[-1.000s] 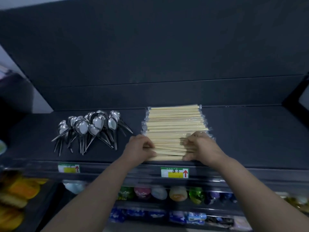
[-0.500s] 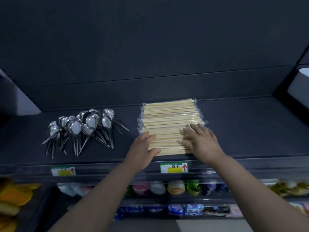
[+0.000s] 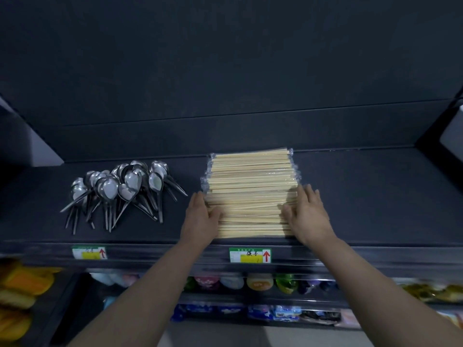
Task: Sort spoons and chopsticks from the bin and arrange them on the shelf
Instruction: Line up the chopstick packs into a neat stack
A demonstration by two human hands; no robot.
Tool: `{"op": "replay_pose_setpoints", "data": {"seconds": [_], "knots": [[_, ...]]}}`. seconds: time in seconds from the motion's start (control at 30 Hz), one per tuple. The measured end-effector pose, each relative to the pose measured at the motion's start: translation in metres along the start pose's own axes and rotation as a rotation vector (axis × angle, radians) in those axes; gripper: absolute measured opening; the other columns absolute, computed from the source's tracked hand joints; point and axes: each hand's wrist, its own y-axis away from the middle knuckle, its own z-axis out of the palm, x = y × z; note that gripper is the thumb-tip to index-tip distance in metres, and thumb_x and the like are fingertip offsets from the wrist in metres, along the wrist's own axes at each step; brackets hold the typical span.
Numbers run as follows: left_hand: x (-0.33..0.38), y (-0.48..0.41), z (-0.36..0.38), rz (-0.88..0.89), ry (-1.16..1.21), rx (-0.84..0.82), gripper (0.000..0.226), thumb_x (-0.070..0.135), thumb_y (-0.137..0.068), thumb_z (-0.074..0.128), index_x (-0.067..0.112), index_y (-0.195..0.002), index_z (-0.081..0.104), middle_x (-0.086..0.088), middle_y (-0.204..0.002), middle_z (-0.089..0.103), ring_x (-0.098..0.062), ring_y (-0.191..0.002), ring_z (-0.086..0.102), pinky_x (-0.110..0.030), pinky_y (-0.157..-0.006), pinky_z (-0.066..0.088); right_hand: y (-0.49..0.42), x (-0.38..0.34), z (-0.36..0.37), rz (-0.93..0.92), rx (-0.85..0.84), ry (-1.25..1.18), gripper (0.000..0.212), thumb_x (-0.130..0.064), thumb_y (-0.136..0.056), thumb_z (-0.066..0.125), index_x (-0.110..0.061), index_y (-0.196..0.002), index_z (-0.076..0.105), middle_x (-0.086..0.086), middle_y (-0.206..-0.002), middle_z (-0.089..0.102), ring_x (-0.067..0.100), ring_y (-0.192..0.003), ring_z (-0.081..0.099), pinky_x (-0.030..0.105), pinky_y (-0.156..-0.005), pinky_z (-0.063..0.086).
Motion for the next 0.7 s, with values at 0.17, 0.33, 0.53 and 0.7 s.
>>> {"op": "replay_pose_setpoints", "data": {"seconds": [0.17, 0.33, 0.53, 0.7], "knots": [[0.013, 0.001, -0.001, -0.021, 0.026, -0.027, 0.069, 0.030, -0.101, 0.046, 0.008, -0.154, 0.008, -0.007, -0.161, 0.014, -0.021, -0.147, 0.019, -0.030, -0.118, 0.017, -0.015, 0.000, -0.008, -0.010, -0.064, -0.019, 0.073, -0.043, -0.101, 0.038, -0.006, -0.153, 0.002, 0.010, -0.161, -0.003, 0.022, -0.149, 0.000, 0.035, -0.118, 0.012], [0.018, -0.001, -0.005, -0.051, 0.094, 0.019, 0.066, 0.024, -0.101, 0.047, 0.008, -0.154, 0.010, -0.007, -0.160, 0.017, -0.019, -0.142, 0.027, -0.022, -0.110, 0.020, -0.017, -0.001, -0.002, -0.057, -0.011, 0.015, 0.069, -0.043, -0.100, 0.039, -0.007, -0.152, 0.011, 0.009, -0.161, 0.006, 0.028, -0.145, 0.017, 0.038, -0.114, 0.023], [0.017, -0.017, -0.010, -0.042, 0.220, 0.046, 0.047, 0.014, -0.103, 0.041, 0.014, -0.149, 0.030, -0.005, -0.150, 0.036, -0.014, -0.134, 0.035, -0.018, -0.107, 0.024, -0.021, -0.004, 0.003, -0.114, 0.008, 0.178, 0.066, -0.045, -0.101, 0.029, -0.013, -0.154, 0.004, 0.007, -0.161, -0.006, 0.020, -0.148, -0.010, 0.041, -0.121, 0.000], [0.007, -0.047, -0.014, -0.091, 0.408, 0.086, 0.044, -0.001, -0.100, 0.036, 0.009, -0.142, 0.042, 0.004, -0.132, 0.045, -0.012, -0.120, 0.043, -0.023, -0.101, 0.032, -0.021, -0.023, 0.013, -0.218, -0.043, 0.232, 0.060, -0.045, -0.102, 0.025, -0.022, -0.154, 0.006, 0.004, -0.161, -0.008, 0.020, -0.147, -0.015, 0.043, -0.119, -0.007]]}}
